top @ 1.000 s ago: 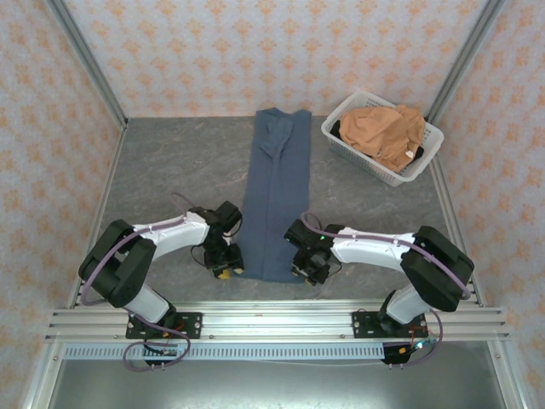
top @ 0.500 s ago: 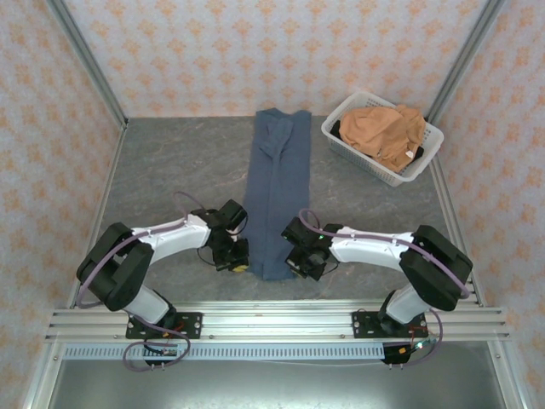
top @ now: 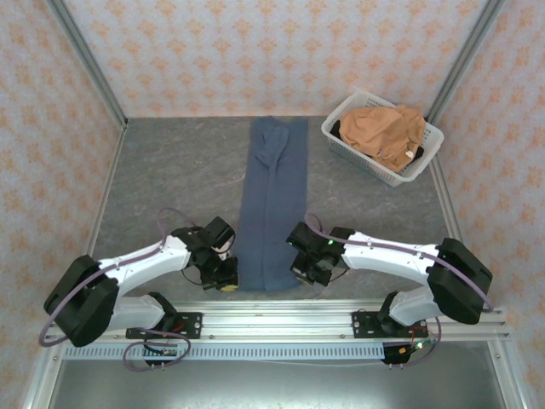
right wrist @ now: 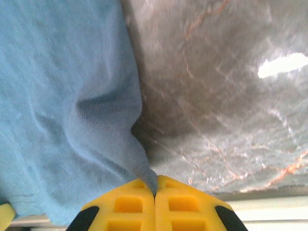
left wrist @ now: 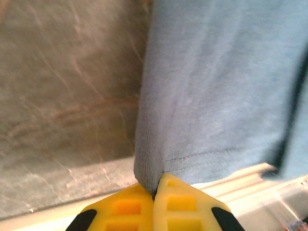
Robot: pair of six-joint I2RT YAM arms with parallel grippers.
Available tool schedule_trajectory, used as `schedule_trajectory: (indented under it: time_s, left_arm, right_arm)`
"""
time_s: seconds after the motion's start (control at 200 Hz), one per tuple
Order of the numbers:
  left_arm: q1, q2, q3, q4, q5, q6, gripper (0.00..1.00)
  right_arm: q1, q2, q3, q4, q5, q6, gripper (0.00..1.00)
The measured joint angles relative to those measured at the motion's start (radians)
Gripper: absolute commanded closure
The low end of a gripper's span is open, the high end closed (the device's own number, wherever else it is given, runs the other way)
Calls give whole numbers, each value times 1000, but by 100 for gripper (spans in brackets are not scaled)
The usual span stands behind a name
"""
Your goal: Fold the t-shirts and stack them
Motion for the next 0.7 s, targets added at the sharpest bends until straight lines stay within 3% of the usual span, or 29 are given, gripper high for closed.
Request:
schedule_trajectory:
  time_s: [0.365, 0.56, 0.701]
  left_arm:
    - [-17, -158, 17, -44, -8, -97, 100]
    - [-14, -155, 139, -82, -90, -129, 100]
    - [22, -113, 222, -79, -147, -151, 100]
  right_arm:
    - [24, -29, 47, -109, -10, -4, 100]
    - [-73, -104, 145, -181, 51, -17, 100]
    - [-159, -73, 245, -216, 84, -68, 100]
